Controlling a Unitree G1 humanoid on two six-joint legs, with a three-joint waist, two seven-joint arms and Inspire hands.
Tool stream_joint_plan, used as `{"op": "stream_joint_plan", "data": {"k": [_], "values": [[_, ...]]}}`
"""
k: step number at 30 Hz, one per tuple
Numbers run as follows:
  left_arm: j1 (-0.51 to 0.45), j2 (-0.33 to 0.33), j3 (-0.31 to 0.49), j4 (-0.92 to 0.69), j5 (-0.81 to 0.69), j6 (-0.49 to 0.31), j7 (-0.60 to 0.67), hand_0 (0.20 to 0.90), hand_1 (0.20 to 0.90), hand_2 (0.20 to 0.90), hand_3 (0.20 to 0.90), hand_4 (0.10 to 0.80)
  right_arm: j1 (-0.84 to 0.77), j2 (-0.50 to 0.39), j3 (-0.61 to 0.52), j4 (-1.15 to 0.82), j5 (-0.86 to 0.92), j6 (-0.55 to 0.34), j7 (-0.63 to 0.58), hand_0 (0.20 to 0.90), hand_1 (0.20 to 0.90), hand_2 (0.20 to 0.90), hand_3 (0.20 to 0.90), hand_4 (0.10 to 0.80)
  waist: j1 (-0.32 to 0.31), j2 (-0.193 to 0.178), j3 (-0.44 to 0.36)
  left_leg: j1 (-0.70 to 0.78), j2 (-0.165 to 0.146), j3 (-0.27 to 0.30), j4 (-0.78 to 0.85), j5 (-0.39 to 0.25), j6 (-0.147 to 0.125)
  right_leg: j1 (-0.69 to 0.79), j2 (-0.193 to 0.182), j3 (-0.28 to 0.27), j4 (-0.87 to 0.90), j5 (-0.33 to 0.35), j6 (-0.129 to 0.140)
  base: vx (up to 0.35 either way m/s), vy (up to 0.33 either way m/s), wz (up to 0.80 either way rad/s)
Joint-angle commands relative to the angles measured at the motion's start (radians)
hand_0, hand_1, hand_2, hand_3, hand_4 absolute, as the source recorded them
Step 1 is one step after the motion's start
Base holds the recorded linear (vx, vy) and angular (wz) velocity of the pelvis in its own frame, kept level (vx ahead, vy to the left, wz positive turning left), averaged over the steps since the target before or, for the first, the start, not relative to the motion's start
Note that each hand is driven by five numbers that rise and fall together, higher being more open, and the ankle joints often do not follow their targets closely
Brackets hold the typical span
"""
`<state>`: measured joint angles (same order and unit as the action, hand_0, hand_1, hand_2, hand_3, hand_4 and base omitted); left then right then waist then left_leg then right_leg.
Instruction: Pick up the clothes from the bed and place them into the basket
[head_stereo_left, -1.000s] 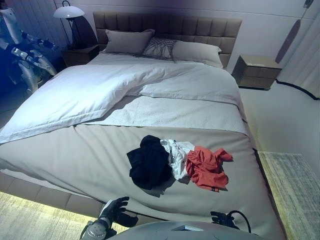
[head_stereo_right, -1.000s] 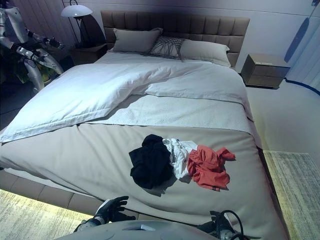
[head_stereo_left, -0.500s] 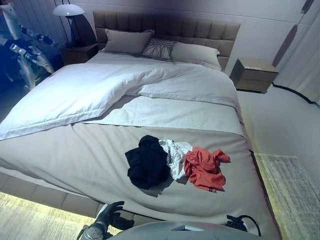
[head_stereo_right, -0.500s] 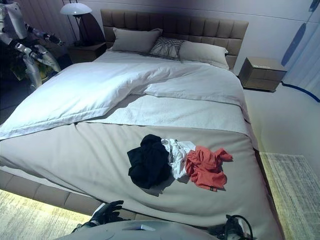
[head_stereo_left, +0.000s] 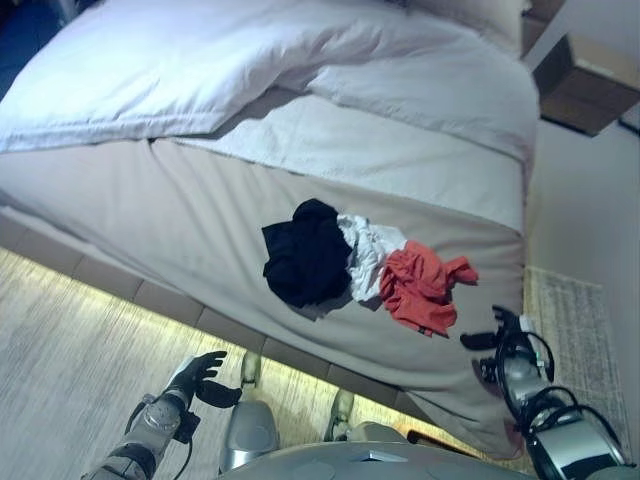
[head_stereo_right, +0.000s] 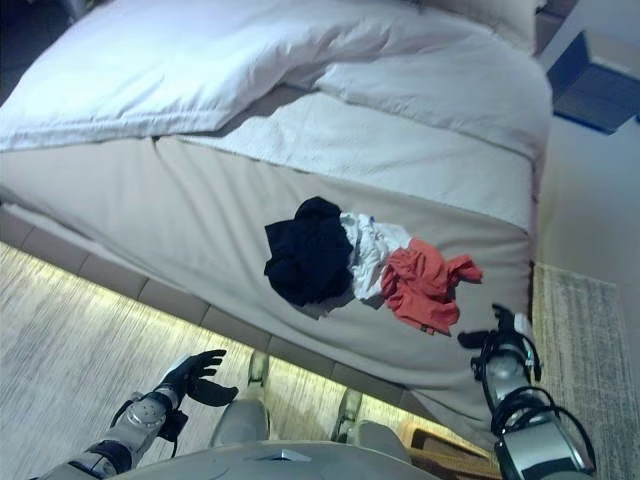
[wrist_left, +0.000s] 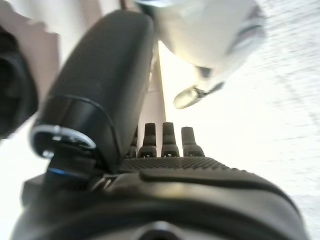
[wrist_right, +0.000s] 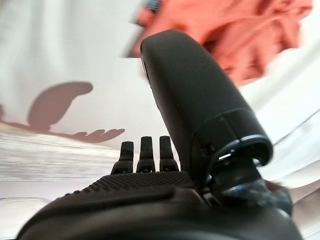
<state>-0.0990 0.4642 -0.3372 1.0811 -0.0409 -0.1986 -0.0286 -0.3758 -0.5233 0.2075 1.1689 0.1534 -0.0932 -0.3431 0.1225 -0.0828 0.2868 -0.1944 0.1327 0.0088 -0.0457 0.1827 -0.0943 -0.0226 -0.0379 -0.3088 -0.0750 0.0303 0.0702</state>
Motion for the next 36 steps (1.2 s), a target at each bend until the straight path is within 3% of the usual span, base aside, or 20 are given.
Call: {"op": "stream_joint_plan", "data": {"k": [1,7,11,13,17,21,22,23,29,36], "values": [[-0.012,0.030,-0.042,-0.053,-0.037,-0.022,-0.015,0.900,0.900,0.900,0.900,0.800,-0.081,-0.126,0.015,-0.036,-0.015,-0.032,-0.054,0.900,0.900,0.900,0.900,0.800,0.054,0.023,0.043,-0.024,-0.039,0.031,0.112,-0.141,0.045,-0.119,-0.036,0.004,0.180,-0.007,0.003,0.008,-0.096,0.24],[-0.002,0.068,-0.062,-0.137,-0.086,-0.066,-0.048,0.900,0.900,0.900,0.900,0.800,-0.236,-0.200,0.020,0.023,0.070,0.045,0.014,0.900,0.900,0.900,0.900,0.800,0.097,0.054,0.099,-0.122,-0.042,-0.003,0.165,-0.133,0.035,-0.187,-0.042,-0.031,0.221,-0.017,-0.013,0.025,-0.094,0.15],[-0.012,0.093,-0.067,-0.201,-0.122,-0.073,-0.060,0.900,0.900,0.900,0.900,0.800,-0.314,-0.213,0.066,0.088,0.009,0.187,0.055,0.900,0.900,0.900,0.900,0.800,0.123,0.079,0.129,-0.194,-0.049,-0.026,0.207,-0.123,0.033,-0.249,-0.061,-0.062,0.271,-0.025,-0.022,0.022,-0.080,0.14],[-0.018,0.100,-0.071,-0.228,-0.133,-0.069,-0.066,0.900,0.900,0.900,0.900,0.800,-0.335,-0.213,0.083,0.116,0.049,0.208,0.083,0.900,0.900,0.900,0.900,0.800,0.130,0.092,0.136,-0.214,-0.052,-0.039,0.228,-0.148,0.030,-0.270,-0.065,-0.057,0.299,-0.049,-0.015,0.068,-0.076,0.10],[-0.030,0.131,-0.080,-0.294,-0.177,-0.039,-0.083,0.900,0.900,0.900,0.900,0.800,-0.422,-0.214,0.096,0.190,0.109,0.301,0.232,0.900,0.900,0.900,0.900,0.800,0.155,0.143,0.153,-0.286,-0.068,-0.050,0.271,-0.135,0.034,-0.340,-0.092,-0.077,0.373,-0.067,-0.021,0.007,-0.004,0.14],[-0.017,0.160,-0.063,-0.329,-0.179,-0.021,-0.111,0.900,0.900,0.900,0.900,0.800,-0.433,-0.209,0.111,0.233,0.086,0.338,0.288,0.900,0.900,0.900,0.900,0.800,0.168,0.170,0.155,-0.298,-0.072,-0.051,0.272,-0.126,0.037,-0.355,-0.097,-0.085,0.403,-0.088,-0.029,0.016,0.019,0.11],[-0.007,0.165,-0.057,-0.338,-0.179,-0.016,-0.111,0.900,0.900,0.900,0.900,0.800,-0.420,-0.204,0.106,0.235,0.095,0.343,0.275,0.526,0.526,0.526,0.464,0.364,0.171,0.173,0.152,-0.290,-0.072,-0.052,0.270,-0.125,0.035,-0.348,-0.096,-0.086,0.405,-0.094,-0.032,0.062,0.005,0.06],[-0.002,0.170,-0.051,-0.340,-0.180,-0.012,-0.113,0.900,0.900,0.900,0.900,0.800,-0.413,-0.203,0.098,0.238,0.092,0.347,0.268,0.300,0.300,0.300,0.200,0.100,0.172,0.174,0.148,-0.286,-0.070,-0.051,0.269,-0.126,0.034,-0.344,-0.097,-0.088,0.407,-0.098,-0.032,0.079,0.010,0.05],[0.015,0.167,-0.032,-0.326,-0.158,-0.012,-0.119,0.900,0.900,0.900,0.900,0.800,-0.360,-0.206,0.045,0.250,0.131,0.312,0.138,0.300,0.300,0.300,0.200,0.100,0.178,0.178,0.129,-0.257,-0.065,-0.046,0.264,-0.127,0.029,-0.307,-0.101,-0.100,0.403,-0.104,-0.035,0.073,0.018,0.01],[0.051,0.148,-0.030,-0.305,-0.125,-0.034,-0.114,0.900,0.900,0.900,0.900,0.800,-0.296,-0.235,-0.072,0.207,0.265,0.138,-0.013,0.300,0.300,0.300,0.200,0.100,0.163,0.152,0.088,-0.187,-0.047,-0.024,0.223,-0.135,0.018,-0.229,-0.082,-0.089,0.348,-0.103,-0.027,0.046,0.017,0.00]]}}
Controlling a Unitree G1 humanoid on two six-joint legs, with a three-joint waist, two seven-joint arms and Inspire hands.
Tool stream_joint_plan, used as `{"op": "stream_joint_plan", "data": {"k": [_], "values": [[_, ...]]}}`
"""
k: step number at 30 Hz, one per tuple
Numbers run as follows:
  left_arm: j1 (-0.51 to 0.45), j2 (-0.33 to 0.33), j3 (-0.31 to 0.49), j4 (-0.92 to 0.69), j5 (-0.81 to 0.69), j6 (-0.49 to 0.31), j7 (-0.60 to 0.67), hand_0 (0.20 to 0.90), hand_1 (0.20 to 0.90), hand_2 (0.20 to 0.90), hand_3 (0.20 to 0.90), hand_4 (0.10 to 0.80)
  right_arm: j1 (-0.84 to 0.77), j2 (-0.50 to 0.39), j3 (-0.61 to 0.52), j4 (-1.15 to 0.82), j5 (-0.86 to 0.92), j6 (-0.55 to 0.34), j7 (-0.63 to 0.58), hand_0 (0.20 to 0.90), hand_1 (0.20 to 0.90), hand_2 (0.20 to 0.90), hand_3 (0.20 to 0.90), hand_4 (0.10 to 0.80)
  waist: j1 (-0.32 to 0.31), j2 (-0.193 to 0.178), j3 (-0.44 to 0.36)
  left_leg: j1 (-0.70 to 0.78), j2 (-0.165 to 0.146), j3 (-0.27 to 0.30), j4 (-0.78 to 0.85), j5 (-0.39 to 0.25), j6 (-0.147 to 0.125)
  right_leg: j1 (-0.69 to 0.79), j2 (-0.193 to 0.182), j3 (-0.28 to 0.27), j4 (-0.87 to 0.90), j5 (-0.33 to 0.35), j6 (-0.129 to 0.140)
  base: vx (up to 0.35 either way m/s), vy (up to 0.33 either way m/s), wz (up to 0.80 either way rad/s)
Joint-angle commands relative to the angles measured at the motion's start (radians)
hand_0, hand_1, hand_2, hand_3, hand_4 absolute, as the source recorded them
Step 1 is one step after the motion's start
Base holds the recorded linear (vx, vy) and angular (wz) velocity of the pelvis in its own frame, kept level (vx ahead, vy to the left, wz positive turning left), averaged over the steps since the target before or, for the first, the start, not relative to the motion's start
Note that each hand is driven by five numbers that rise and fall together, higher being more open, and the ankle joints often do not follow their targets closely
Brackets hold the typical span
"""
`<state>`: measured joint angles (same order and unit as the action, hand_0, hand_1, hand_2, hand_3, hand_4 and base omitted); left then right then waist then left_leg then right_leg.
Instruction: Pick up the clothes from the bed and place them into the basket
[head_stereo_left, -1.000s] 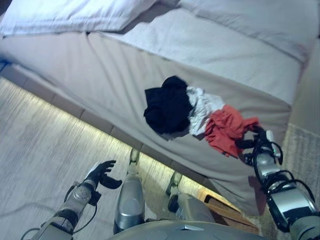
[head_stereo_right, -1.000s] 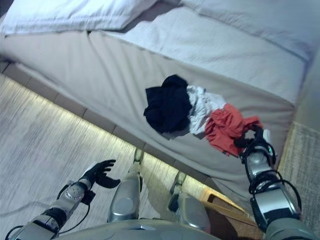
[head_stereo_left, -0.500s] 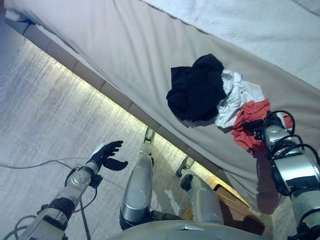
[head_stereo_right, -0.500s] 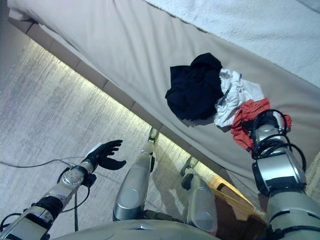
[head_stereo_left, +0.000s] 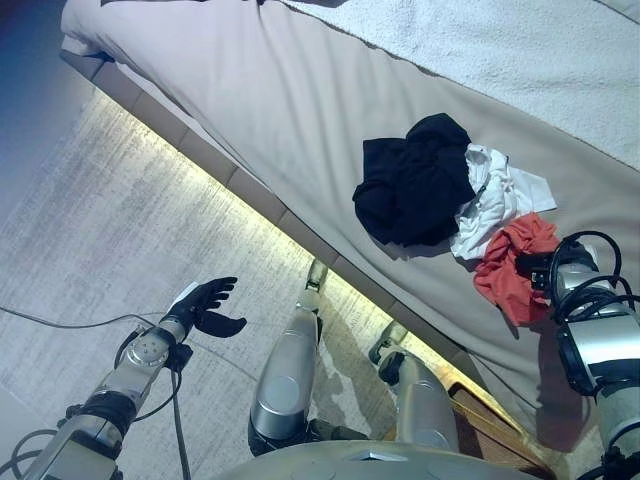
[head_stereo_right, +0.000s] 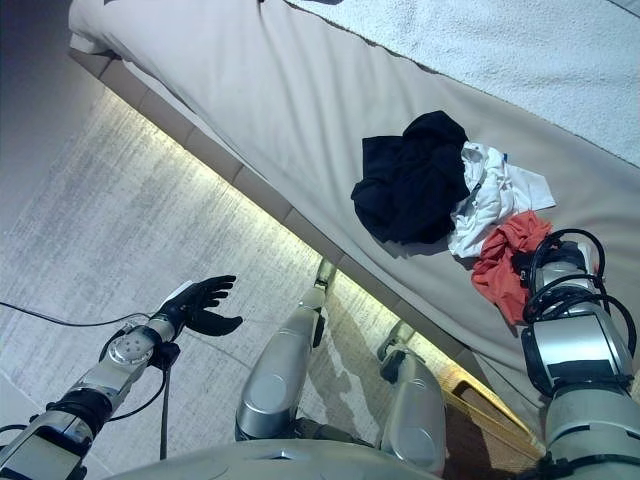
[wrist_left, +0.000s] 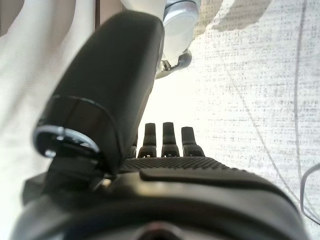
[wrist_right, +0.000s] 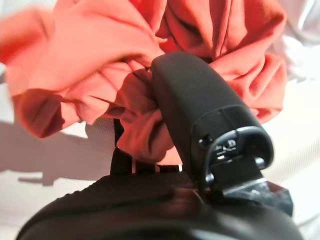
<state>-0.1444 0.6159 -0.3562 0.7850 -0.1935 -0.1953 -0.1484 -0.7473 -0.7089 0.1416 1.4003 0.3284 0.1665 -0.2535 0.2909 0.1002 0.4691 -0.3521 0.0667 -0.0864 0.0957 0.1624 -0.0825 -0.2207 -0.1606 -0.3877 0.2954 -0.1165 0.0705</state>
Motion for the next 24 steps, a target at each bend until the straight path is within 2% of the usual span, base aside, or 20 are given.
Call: {"op": "stream_joint_plan", "data": {"k": [1,5,6,8,10,11,12,13,15,17,19,20,22,23,24], "values": [[0.103,-0.008,-0.013,-0.005,0.029,-0.043,0.014,0.900,0.900,0.900,0.900,0.800,0.089,-0.053,-0.029,-0.037,0.110,-0.140,-0.105,0.300,0.300,0.300,0.200,0.100,-0.007,-0.031,-0.095,-0.029,0.021,0.081,0.075,-0.089,0.013,-0.029,0.040,-0.023,-0.032,0.067,-0.037,-0.031,0.092,-0.03],[0.139,-0.049,-0.008,0.015,0.045,-0.050,0.048,0.900,0.900,0.900,0.900,0.800,0.169,-0.043,-0.131,-0.103,0.239,-0.266,-0.099,0.300,0.300,0.300,0.200,0.100,-0.032,-0.042,-0.128,0.032,0.033,0.101,0.041,-0.095,0.007,0.017,0.051,-0.001,-0.054,0.051,-0.034,0.044,0.103,-0.04],[0.157,-0.072,-0.001,0.031,0.065,-0.040,0.069,0.900,0.900,0.900,0.900,0.800,0.215,-0.019,-0.181,-0.137,0.272,-0.347,-0.084,0.300,0.300,0.300,0.200,0.100,-0.045,-0.048,-0.149,0.070,0.037,0.114,0.018,-0.096,0.004,0.051,0.060,0.009,-0.073,0.043,-0.030,0.109,0.138,-0.11],[0.188,-0.101,0.012,0.056,0.103,-0.044,0.088,0.900,0.900,0.900,0.900,0.800,0.298,0.034,-0.212,-0.220,0.265,-0.435,-0.057,0.300,0.300,0.300,0.200,0.100,-0.068,-0.057,-0.174,0.122,0.046,0.131,-0.010,-0.097,0.000,0.095,0.071,0.024,-0.095,0.034,-0.024,0.117,0.151,-0.15],[0.218,-0.132,0.033,0.080,0.139,-0.050,0.105,0.900,0.900,0.900,0.900,0.800,0.385,0.093,-0.217,-0.368,0.278,-0.457,-0.067,0.300,0.300,0.300,0.200,0.100,-0.099,-0.074,-0.198,0.173,0.050,0.147,-0.034,-0.101,-0.003,0.137,0.079,0.046,-0.122,0.031,-0.021,0.069,0.115,-0.19],[0.220,-0.135,0.034,0.082,0.141,-0.051,0.107,0.900,0.900,0.900,0.900,0.800,0.393,0.098,-0.218,-0.380,0.278,-0.456,-0.066,0.300,0.300,0.300,0.200,0.100,-0.102,-0.075,-0.202,0.173,0.050,0.147,-0.036,-0.096,-0.002,0.137,0.080,0.045,-0.127,0.037,-0.021,0.081,0.120,-0.25],[0.249,-0.167,0.060,0.105,0.167,-0.062,0.126,0.900,0.900,0.900,0.900,0.800,0.483,0.151,-0.230,-0.501,0.308,-0.467,-0.054,0.300,0.300,0.300,0.200,0.100,-0.130,-0.092,-0.222,0.211,0.055,0.156,-0.041,-0.108,-0.002,0.167,0.084,0.069,-0.139,0.031,-0.021,0.061,0.114,-0.21],[0.258,-0.178,0.068,0.111,0.173,-0.064,0.131,0.900,0.900,0.900,0.900,0.800,0.516,0.171,-0.234,-0.537,0.313,-0.472,-0.051,0.300,0.300,0.300,0.200,0.100,-0.139,-0.098,-0.229,0.222,0.054,0.157,-0.038,-0.115,-0.002,0.175,0.083,0.076,-0.143,0.032,-0.021,0.102,0.193,-0.25],[0.284,-0.217,0.086,0.139,0.183,-0.069,0.152,0.900,0.900,0.900,0.900,0.800,0.604,0.226,-0.237,-0.624,0.293,-0.470,-0.066,0.300,0.300,0.300,0.200,0.100,-0.161,-0.118,-0.260,0.237,0.040,0.127,-0.002,-0.142,0.005,0.192,0.076,0.103,-0.155,0.042,-0.024,0.081,0.209,-0.34],[0.310,-0.260,0.103,0.176,0.196,-0.095,0.173,0.900,0.900,0.900,0.900,0.800,0.630,0.256,-0.223,-0.643,0.295,-0.469,-0.058,0.300,0.300,0.300,0.200,0.100,-0.153,-0.139,-0.273,0.245,0.003,0.011,0.094,-0.182,0.021,0.224,0.070,0.172,-0.160,0.044,-0.034,0.075,0.260,-0.52],[0.325,-0.280,0.095,0.205,0.204,-0.126,0.186,0.900,0.900,0.900,0.900,0.800,0.627,0.271,-0.214,-0.642,0.311,-0.474,-0.065,0.300,0.300,0.300,0.200,0.100,-0.137,-0.147,-0.275,0.244,-0.037,-0.095,0.150,-0.187,0.046,0.245,0.070,0.231,-0.164,0.044,-0.040,-0.015,0.245,-1.01],[0.326,-0.290,0.085,0.223,0.184,-0.140,0.195,0.900,0.900,0.900,0.900,0.800,0.618,0.289,-0.204,-0.634,0.323,-0.484,-0.080,0.300,0.300,0.300,0.200,0.100,-0.125,-0.149,-0.278,0.260,-0.071,-0.138,0.165,-0.217,0.075,0.263,0.069,0.276,-0.170,0.045,-0.038,-0.088,0.234,-1.35],[0.308,-0.284,0.077,0.224,0.180,-0.134,0.167,0.900,0.900,0.900,0.900,0.800,0.602,0.300,-0.208,-0.616,0.345,-0.490,-0.117,0.300,0.300,0.300,0.200,0.100,-0.123,-0.146,-0.289,0.298,-0.101,-0.134,0.141,-0.264,0.099,0.277,0.057,0.299,-0.186,0.056,-0.026,-0.202,0.290,-1.63],[0.281,-0.275,0.067,0.223,0.184,-0.124,0.145,0.900,0.900,0.900,0.900,0.800,0.594,0.307,-0.220,-0.597,0.366,-0.486,-0.139,0.300,0.300,0.300,0.200,0.100,-0.135,-0.137,-0.305,0.332,-0.102,-0.100,0.097,-0.278,0.104,0.276,0.044,0.302,-0.197,0.072,-0.007,-0.228,0.292,-1.19],[0.272,-0.271,0.064,0.224,0.179,-0.116,0.140,0.900,0.900,0.900,0.900,0.800,0.592,0.306,-0.224,-0.595,0.366,-0.484,-0.144,0.300,0.300,0.300,0.200,0.100,-0.141,-0.133,-0.311,0.344,-0.099,-0.095,0.078,-0.278,0.104,0.272,0.037,0.307,-0.201,0.082,0.001,-0.243,0.325,-0.60]]}}
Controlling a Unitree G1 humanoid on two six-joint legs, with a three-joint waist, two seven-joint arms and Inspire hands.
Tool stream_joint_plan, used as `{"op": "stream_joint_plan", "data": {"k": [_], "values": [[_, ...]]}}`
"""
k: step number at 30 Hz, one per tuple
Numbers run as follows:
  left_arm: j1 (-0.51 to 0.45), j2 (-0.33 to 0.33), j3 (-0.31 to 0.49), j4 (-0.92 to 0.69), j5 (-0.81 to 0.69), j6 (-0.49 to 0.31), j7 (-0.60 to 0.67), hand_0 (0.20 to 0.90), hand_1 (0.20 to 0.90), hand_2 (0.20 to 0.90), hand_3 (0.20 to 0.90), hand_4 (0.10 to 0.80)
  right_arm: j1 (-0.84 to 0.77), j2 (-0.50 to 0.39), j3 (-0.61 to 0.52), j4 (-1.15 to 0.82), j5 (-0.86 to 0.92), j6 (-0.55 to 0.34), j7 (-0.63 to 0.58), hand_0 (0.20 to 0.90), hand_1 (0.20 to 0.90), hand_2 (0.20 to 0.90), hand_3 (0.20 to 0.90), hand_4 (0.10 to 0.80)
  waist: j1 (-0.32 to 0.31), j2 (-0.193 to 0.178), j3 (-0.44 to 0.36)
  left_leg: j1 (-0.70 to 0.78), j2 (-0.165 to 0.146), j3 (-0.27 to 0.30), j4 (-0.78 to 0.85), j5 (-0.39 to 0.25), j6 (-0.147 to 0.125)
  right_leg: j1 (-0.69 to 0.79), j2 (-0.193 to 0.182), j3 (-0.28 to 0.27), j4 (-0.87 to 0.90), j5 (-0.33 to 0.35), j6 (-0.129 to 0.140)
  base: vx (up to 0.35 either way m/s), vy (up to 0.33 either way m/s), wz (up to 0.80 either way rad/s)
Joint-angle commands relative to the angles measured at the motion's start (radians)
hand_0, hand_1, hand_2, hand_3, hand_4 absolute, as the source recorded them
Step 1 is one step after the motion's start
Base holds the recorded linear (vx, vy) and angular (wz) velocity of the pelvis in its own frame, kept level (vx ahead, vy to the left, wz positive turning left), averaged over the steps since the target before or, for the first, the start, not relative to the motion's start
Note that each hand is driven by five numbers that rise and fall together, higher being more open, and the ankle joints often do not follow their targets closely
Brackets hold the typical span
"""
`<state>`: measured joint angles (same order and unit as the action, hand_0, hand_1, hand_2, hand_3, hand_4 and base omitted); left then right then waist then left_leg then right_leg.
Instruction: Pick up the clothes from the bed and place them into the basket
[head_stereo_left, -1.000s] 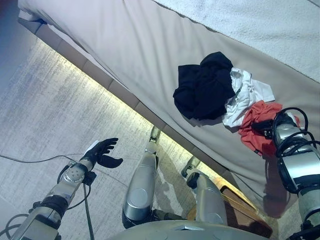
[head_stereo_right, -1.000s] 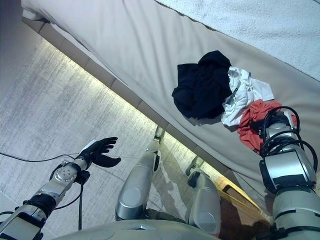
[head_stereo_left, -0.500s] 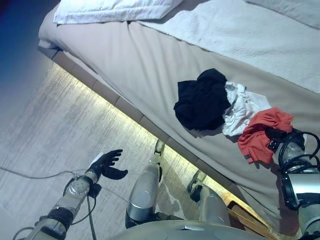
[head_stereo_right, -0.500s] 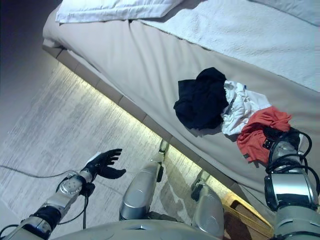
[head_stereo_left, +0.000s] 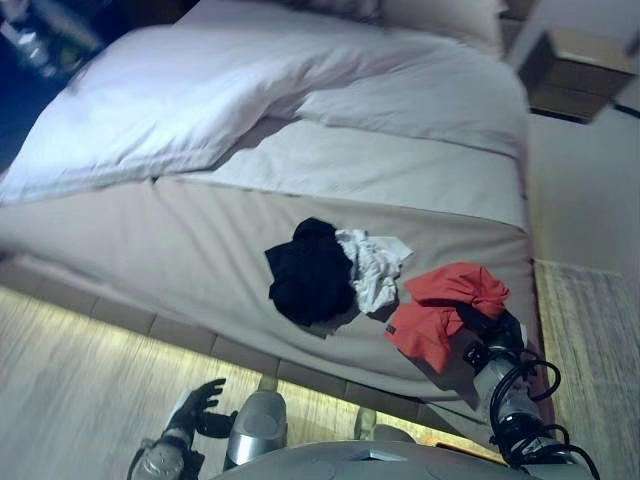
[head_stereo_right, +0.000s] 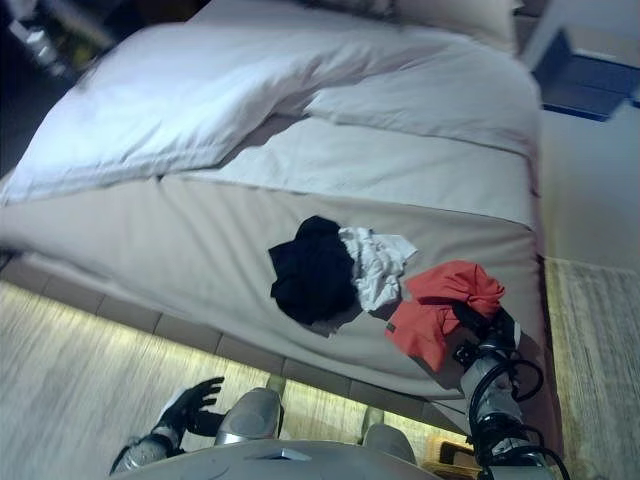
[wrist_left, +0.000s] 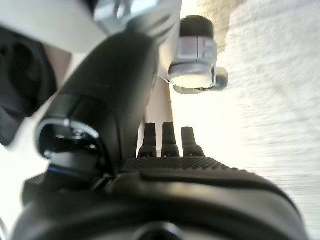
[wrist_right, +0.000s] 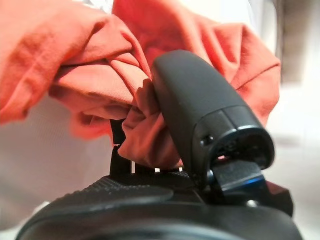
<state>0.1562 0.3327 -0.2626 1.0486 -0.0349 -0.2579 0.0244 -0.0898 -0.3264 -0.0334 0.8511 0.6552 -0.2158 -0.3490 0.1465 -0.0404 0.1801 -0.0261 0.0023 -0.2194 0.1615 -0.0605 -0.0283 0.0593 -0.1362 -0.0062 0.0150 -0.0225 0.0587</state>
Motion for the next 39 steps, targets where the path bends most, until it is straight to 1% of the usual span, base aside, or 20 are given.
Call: {"op": "stream_joint_plan", "data": {"k": [1,2,4,6,7,8,9,11,13,14,15,17,19,22,24,25,27,29,32,39], "values": [[-0.048,0.022,-0.036,-0.041,0.009,-0.039,-0.039,0.900,0.900,0.900,0.900,0.800,-0.066,-0.075,-0.058,-0.047,0.037,-0.095,-0.073,0.300,0.300,0.300,0.200,0.100,-0.010,0.015,-0.032,0.039,-0.035,0.052,-0.020,-0.052,0.048,-0.015,-0.004,-0.065,0.069,0.012,0.034,-0.155,0.223,-0.19],[-0.057,0.025,-0.039,-0.041,0.001,-0.032,-0.042,0.900,0.900,0.900,0.900,0.800,-0.064,-0.073,-0.063,-0.047,0.039,-0.091,-0.081,0.300,0.300,0.300,0.200,0.100,-0.017,0.018,-0.036,0.046,-0.037,0.059,-0.029,-0.052,0.047,-0.018,-0.011,-0.060,0.065,0.022,0.044,-0.204,0.291,-0.16],[-0.091,0.032,-0.040,-0.030,-0.022,-0.006,-0.052,0.900,0.900,0.900,0.900,0.800,-0.048,-0.057,-0.087,-0.040,0.040,-0.093,-0.091,0.300,0.300,0.300,0.200,0.100,-0.043,0.022,-0.048,0.066,-0.054,0.090,-0.063,-0.059,0.057,-0.049,-0.047,-0.056,0.047,0.087,0.090,-0.201,0.217,-0.27],[-0.097,0.041,-0.029,-0.040,-0.017,0.027,-0.058,0.900,0.900,0.900,0.900,0.800,-0.036,-0.048,-0.092,-0.047,0.027,-0.073,-0.102,0.300,0.300,0.300,0.200,0.100,-0.052,0.016,-0.052,0.099,-0.065,0.131,-0.101,-0.065,0.056,-0.112,-0.089,-0.111,0.041,0.197,0.134,-0.294,0.174,-0.62],[-0.092,0.051,-0.021,-0.024,-0.006,0.038,-0.036,0.900,0.900,0.900,0.900,0.800,-0.036,-0.046,-0.097,-0.020,0.025,-0.059,-0.085,0.300,0.300,0.300,0.200,0.100,-0.044,0.024,-0.059,0.102,-0.059,0.171,-0.125,-0.051,0.060,-0.161,-0.094,-0.195,0.126,0.203,0.136,-0.427,0.210,-1.02],[-0.094,0.054,-0.023,-0.017,-0.010,0.042,-0.028,0.900,0.900,0.900,0.900,0.800,-0.040,-0.051,-0.095,-0.009,0.031,-0.050,-0.087,0.300,0.300,0.300,0.200,0.100,-0.036,0.029,-0.063,0.096,-0.057,0.185,-0.126,-0.045,0.062,-0.164,-0.089,-0.216,0.158,0.187,0.129,-0.508,0.231,-1.38],[-0.094,0.054,-0.019,0.006,-0.037,0.039,-0.010,0.900,0.900,0.900,0.900,0.800,-0.048,-0.055,-0.097,0.015,0.024,-0.039,-0.070,0.300,0.300,0.300,0.200,0.100,-0.015,0.039,-0.072,0.087,-0.050,0.220,-0.135,-0.031,0.066,-0.148,-0.085,-0.279,0.217,0.155,0.118,-0.336,0.124,-1.17],[-0.104,0.049,-0.006,0.046,-0.075,0.029,0.008,0.900,0.900,0.900,0.900,0.800,-0.063,-0.059,-0.094,0.069,0.012,-0.024,-0.054,0.300,0.300,0.300,0.200,0.100,0.021,0.057,-0.092,0.067,-0.042,0.272,-0.143,-0.014,0.080,-0.114,-0.106,-0.365,0.322,0.117,0.090,-0.342,0.110,-1.06],[-0.120,0.041,0.003,0.075,-0.094,0.023,0.017,0.900,0.900,0.900,0.900,0.800,-0.078,-0.053,-0.086,0.132,-0.003,-0.033,-0.056,0.300,0.300,0.300,0.200,0.100,0.051,0.061,-0.116,0.053,-0.039,0.291,-0.143,-0.027,0.096,-0.073,-0.123,-0.398,0.364,0.079,0.083,-0.236,-0.002,-1.29],[-0.125,0.038,0.004,0.082,-0.095,0.021,0.016,0.900,0.900,0.900,0.900,0.800,-0.083,-0.049,-0.083,0.154,-0.005,-0.042,-0.057,0.300,0.300,0.300,0.200,0.100,0.062,0.060,-0.118,0.040,-0.039,0.313,-0.136,-0.014,0.104,-0.063,-0.132,-0.426,0.363,0.085,0.070,-0.255,-0.127,-1.24],[-0.139,0.035,0.010,0.096,-0.078,0.014,0.003,0.900,0.900,0.900,0.900,0.800,-0.097,-0.043,-0.074,0.206,-0.008,-0.053,-0.067,0.300,0.300,0.300,0.200,0.100,0.095,0.045,-0.125,0.031,-0.040,0.339,-0.132,-0.016,0.106,-0.008,-0.136,-0.464,0.320,0.052,0.070,-0.302,-0.186,-0.97],[-0.151,0.032,0.007,0.096,-0.058,0.011,-0.001,0.900,0.900,0.900,0.900,0.800,-0.119,-0.032,-0.067,0.242,0.007,-0.056,-0.077,0.300,0.300,0.300,0.200,0.100,0.127,0.016,-0.131,0.010,-0.035,0.367,-0.128,-0.001,0.084,0.069,-0.095,-0.496,0.141,0.014,0.067,-0.261,-0.305,-1.18],[-0.162,0.029,0.006,0.099,-0.039,0.003,0.006,0.900,0.900,0.900,0.900,0.800,-0.131,-0.023,-0.062,0.259,0.022,-0.048,-0.081,0.300,0.300,0.300,0.200,0.100,0.131,0.002,-0.131,-0.012,-0.009,0.390,-0.118,0.019,0.053,0.096,-0.038,-0.465,0.028,-0.015,0.065,-0.174,-0.278,-1.13],[-0.175,0.029,-0.001,0.083,-0.047,-0.030,-0.011,0.900,0.900,0.900,0.900,0.800,-0.132,-0.020,-0.048,0.270,0.050,-0.019,-0.085,0.300,0.300,0.300,0.200,0.100,0.119,-0.010,-0.127,-0.032,0.023,0.402,-0.122,0.043,0.024,0.095,0.002,-0.432,-0.031,-0.013,0.048,-0.125,-0.203,-0.79],[-0.183,0.025,0.001,0.077,-0.065,-0.039,-0.012,0.900,0.900,0.900,0.900,0.800,-0.127,-0.021,-0.047,0.277,0.080,-0.010,-0.075,0.300,0.300,0.300,0.200,0.100,0.115,-0.014,-0.126,-0.040,0.030,0.401,-0.115,0.044,0.016,0.093,0.011,-0.427,-0.047,-0.010,0.040,-0.077,-0.141,-0.45],[-0.182,0.017,0.006,0.067,-0.072,-0.054,-0.004,0.900,0.900,0.900,0.900,0.800,-0.118,-0.016,-0.055,0.294,0.090,-0.006,-0.059,0.300,0.300,0.300,0.200,0.100,0.111,-0.021,-0.119,-0.047,0.040,0.373,-0.093,0.040,0.006,0.082,0.019,-0.410,-0.049,-0.001,0.030,-0.076,-0.173,-0.21],[-0.165,0.005,0.017,0.058,-0.075,-0.082,0.007,0.900,0.900,0.900,0.900,0.800,-0.115,-0.013,-0.033,0.309,0.092,-0.023,-0.048,0.300,0.300,0.300,0.200,0.100,0.123,-0.023,-0.105,-0.044,0.044,0.275,-0.074,0.033,-0.001,0.067,0.023,-0.374,-0.032,-0.003,0.016,-0.040,-0.119,-0.07],[-0.145,-0.007,0.025,0.050,-0.070,-0.082,0.017,0.900,0.900,0.900,0.900,0.800,-0.116,-0.012,-0.025,0.312,0.101,-0.031,-0.035,0.300,0.300,0.300,0.200,0.100,0.131,-0.019,-0.096,-0.039,0.037,0.225,-0.073,0.042,-0.006,0.064,0.030,-0.345,-0.034,0.002,0.008,-0.039,-0.047,-0.56],[-0.128,-0.013,0.025,0.060,-0.031,-0.100,0.025,0.900,0.900,0.900,0.900,0.800,-0.121,-0.014,-0.018,0.301,0.103,-0.042,-0.072,0.300,0.300,0.300,0.200,0.100,0.138,0.009,-0.086,-0.048,0.054,0.238,-0.106,0.084,-0.025,0.080,0.032,-0.363,-0.031,-0.008,0.006,-0.053,-0.001,-0.40],[-0.136,-0.001,0.012,0.073,-0.039,-0.101,0.034,0.900,0.900,0.900,0.900,0.800,-0.145,-0.069,-0.050,0.307,0.127,-0.042,-0.118,0.300,0.300,0.300,0.200,0.100,0.139,0.035,-0.088,-0.050,0.046,0.218,-0.125,0.106,-0.045,0.085,0.021,-0.404,-0.023,-0.015,0.003,-0.001,0.038,0.05]]}}
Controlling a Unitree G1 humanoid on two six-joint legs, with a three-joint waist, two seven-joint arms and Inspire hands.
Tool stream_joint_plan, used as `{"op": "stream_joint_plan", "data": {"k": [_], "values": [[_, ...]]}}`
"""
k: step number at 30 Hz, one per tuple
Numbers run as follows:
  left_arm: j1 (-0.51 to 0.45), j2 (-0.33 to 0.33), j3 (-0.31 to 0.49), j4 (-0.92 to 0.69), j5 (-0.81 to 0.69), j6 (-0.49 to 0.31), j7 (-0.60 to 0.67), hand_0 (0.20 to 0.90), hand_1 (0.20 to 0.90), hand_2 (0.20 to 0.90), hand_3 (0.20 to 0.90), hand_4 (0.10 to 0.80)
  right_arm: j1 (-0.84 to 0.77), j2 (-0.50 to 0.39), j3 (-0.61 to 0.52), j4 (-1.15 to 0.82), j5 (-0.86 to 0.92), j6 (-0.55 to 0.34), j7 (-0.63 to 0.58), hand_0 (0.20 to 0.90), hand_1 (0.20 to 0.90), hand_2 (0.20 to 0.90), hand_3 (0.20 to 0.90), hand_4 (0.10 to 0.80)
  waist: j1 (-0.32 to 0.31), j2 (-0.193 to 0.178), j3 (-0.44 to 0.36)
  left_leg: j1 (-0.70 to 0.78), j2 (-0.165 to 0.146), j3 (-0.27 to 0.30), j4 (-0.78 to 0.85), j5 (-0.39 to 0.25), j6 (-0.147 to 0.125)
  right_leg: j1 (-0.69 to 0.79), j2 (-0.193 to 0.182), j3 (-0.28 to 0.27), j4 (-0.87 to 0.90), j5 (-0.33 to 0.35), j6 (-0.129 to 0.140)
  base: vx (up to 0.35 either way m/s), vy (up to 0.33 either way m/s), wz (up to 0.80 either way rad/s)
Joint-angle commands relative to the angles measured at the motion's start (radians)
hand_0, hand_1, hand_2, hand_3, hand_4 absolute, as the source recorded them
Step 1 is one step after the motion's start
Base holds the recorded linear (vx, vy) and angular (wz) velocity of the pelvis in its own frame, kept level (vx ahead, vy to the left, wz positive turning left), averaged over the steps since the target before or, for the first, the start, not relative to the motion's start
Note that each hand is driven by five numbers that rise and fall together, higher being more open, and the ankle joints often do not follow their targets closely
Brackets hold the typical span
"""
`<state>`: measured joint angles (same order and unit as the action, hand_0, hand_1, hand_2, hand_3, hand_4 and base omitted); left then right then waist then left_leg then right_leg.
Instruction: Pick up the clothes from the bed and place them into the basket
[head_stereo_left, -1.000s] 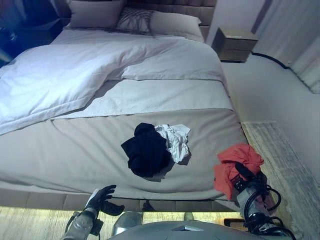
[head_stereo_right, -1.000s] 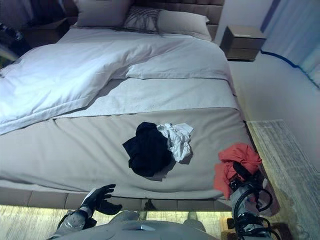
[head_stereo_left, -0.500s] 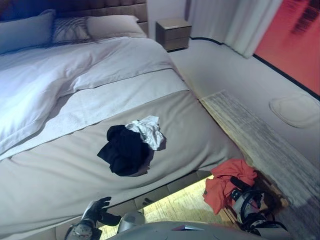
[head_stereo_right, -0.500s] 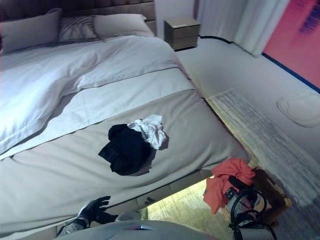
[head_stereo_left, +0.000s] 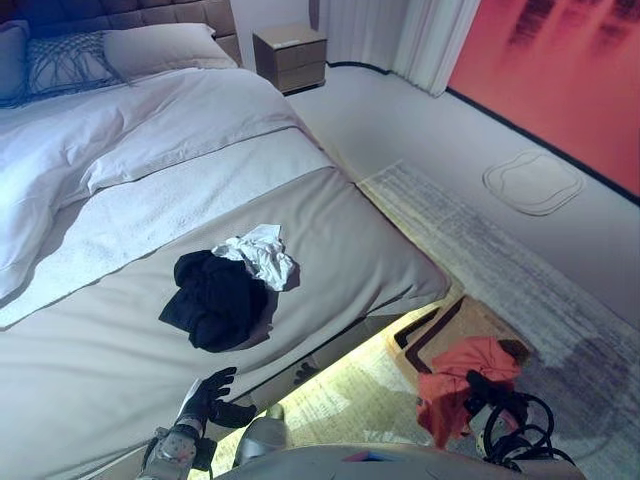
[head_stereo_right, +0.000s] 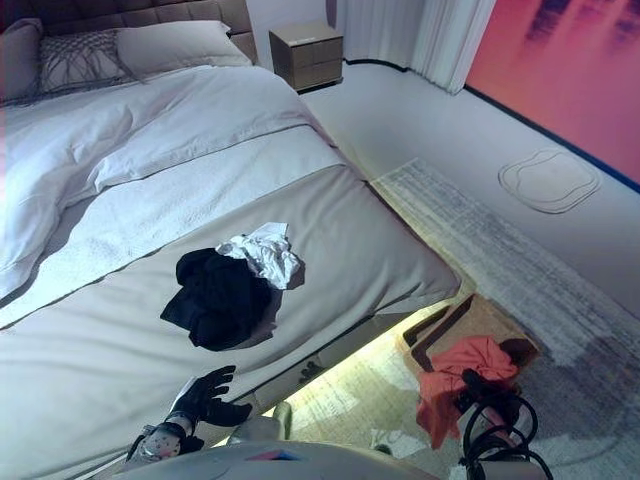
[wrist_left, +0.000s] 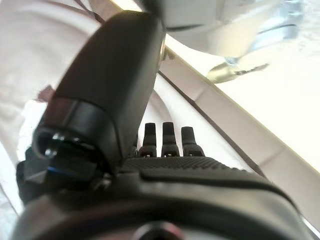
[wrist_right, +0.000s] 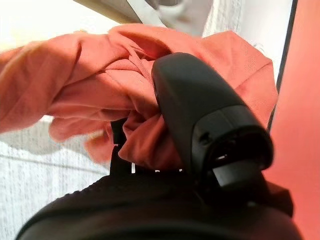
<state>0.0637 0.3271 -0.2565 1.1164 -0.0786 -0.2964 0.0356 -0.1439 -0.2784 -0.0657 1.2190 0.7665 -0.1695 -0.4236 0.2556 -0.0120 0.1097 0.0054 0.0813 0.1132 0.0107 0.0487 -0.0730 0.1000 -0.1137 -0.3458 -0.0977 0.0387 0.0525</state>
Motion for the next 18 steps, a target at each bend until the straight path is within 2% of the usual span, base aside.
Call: {"op": "stream_joint_plan", "data": {"k": [1,7,18], "values": [[-0.043,0.007,0.005,0.004,0.004,-0.061,0.025,0.900,0.900,0.900,0.900,0.800,-0.094,-0.125,-0.024,-0.064,0.023,-0.088,-0.046,0.300,0.300,0.300,0.200,0.100,0.027,0.009,-0.017,-0.080,-0.036,-0.116,0.023,-0.001,-0.001,0.043,-0.003,-0.065,0.092,-0.076,0.008,-0.014,0.035,0.14],[-0.021,-0.003,0.004,0.027,-0.006,-0.081,0.029,0.900,0.900,0.900,0.900,0.800,-0.105,-0.171,-0.077,-0.050,0.016,-0.096,-0.064,0.300,0.300,0.300,0.200,0.100,0.005,0.015,-0.019,-0.046,-0.042,-0.106,-0.003,0.000,-0.005,0.053,-0.003,-0.056,0.082,-0.070,0.013,-0.003,0.041,0.08],[-0.017,-0.007,-0.006,0.024,-0.004,-0.080,0.024,0.900,0.900,0.900,0.900,0.800,-0.115,-0.219,-0.103,-0.039,-0.001,-0.075,-0.076,0.300,0.300,0.300,0.200,0.100,-0.011,0.019,-0.019,-0.011,-0.037,-0.095,-0.029,0.005,-0.012,0.063,-0.007,-0.053,0.078,-0.060,0.020,0.000,0.008,0.00]]}}
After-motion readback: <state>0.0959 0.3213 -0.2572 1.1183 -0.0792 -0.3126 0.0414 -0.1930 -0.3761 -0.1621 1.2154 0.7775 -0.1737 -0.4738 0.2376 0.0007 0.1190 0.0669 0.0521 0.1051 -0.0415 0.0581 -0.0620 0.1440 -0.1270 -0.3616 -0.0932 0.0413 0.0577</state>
